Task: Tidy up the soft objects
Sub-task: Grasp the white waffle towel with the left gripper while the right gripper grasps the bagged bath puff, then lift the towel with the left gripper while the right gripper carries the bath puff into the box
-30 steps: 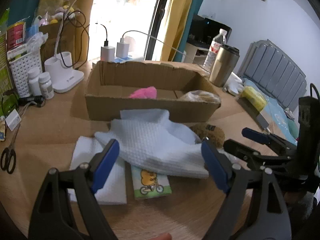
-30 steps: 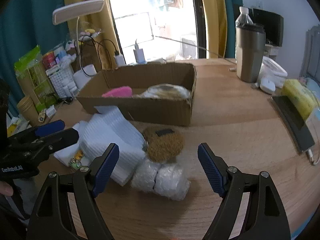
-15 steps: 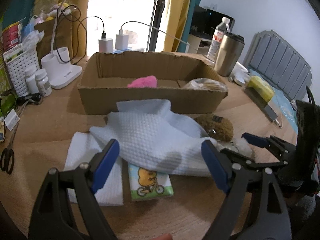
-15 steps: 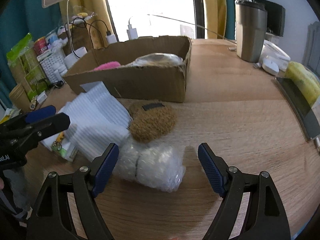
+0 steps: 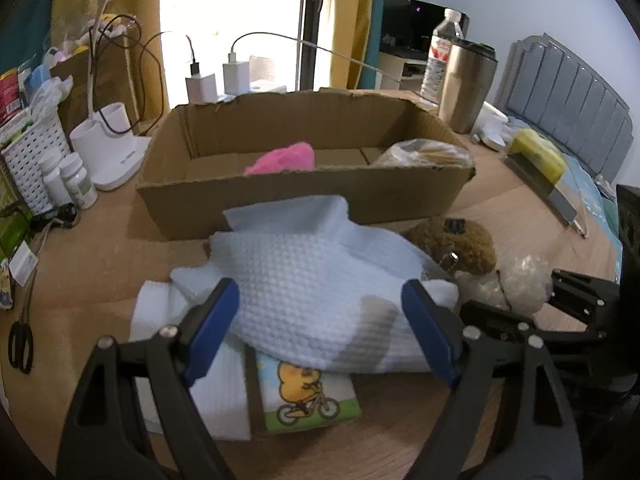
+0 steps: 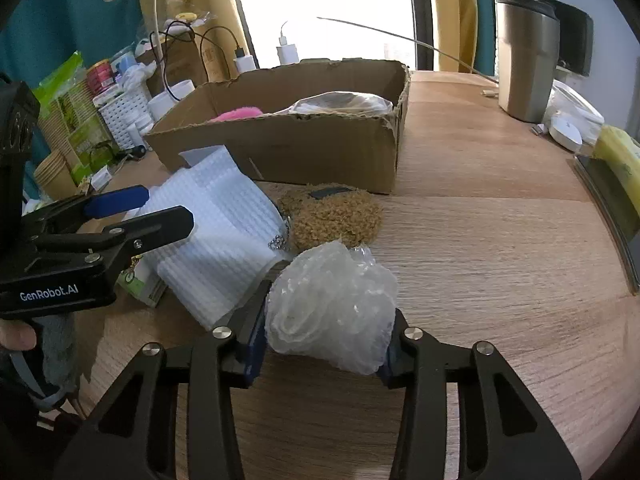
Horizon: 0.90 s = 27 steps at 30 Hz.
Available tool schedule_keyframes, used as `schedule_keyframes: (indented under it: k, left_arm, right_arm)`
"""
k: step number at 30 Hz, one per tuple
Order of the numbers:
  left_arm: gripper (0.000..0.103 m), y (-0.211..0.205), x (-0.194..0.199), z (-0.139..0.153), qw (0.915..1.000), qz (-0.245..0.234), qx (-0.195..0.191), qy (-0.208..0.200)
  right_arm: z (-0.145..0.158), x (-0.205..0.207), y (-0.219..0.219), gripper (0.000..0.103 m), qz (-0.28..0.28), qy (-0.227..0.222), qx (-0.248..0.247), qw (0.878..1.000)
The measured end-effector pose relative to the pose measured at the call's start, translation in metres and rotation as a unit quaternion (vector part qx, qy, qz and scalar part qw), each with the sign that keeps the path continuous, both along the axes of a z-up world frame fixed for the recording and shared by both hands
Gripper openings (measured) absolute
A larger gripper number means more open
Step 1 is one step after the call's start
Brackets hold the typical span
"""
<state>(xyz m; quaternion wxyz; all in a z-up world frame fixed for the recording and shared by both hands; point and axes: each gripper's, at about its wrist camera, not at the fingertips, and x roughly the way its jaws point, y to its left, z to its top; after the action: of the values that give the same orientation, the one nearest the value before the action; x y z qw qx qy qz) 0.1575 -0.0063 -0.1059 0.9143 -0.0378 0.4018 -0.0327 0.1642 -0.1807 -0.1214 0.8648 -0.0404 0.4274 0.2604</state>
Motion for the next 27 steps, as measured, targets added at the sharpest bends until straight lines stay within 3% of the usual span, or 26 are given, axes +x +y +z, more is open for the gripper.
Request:
schedule_keyframes:
  k: [1,2,3,5,11,16,27]
  left_arm:
    - [0.061,-0.001,0.0,0.0,1.0,-0.003,0.002,0.0]
    - [0.05,-0.002,0.001,-0.001,1.0,-0.005,0.004,0.006]
    - [0.048,-0.002,0.001,-0.002,0.9999,-0.006,0.005,0.008]
    - [0.033,-0.003,-0.001,-0.002,0.9999,-0.011,0.005,0.007]
    - [0.012,-0.01,-0.007,0.002,0.9993,-0.036,0.007,-0.002]
    - [0.007,-0.015,-0.014,0.012,0.9985,-0.053,-0.001,-0.015]
    - [0.007,-0.008,-0.031,0.044,0.9969,-0.052,-0.016,-0.057]
  right_arm:
    - [0.0,0.0,-0.001,0.044,0.001,0.0,0.001,1.0]
    - [0.0,0.0,-0.001,0.043,0.001,0.0,0.001,1.0]
    - [0.0,0.0,-0.001,0.042,0.002,-0.002,0.0,1.0]
    - [0.001,-0.001,-0.002,0.041,0.003,-0.004,0.0,1.0]
    - [0.002,-0.002,-0.004,0.041,0.001,-0.008,0.0,1.0]
    - [0.008,-0.005,-0.004,0.041,0.002,-0.017,0.002,1.0]
    - [0.034,-0.016,-0.003,0.04,0.005,-0.052,0.007,0.999]
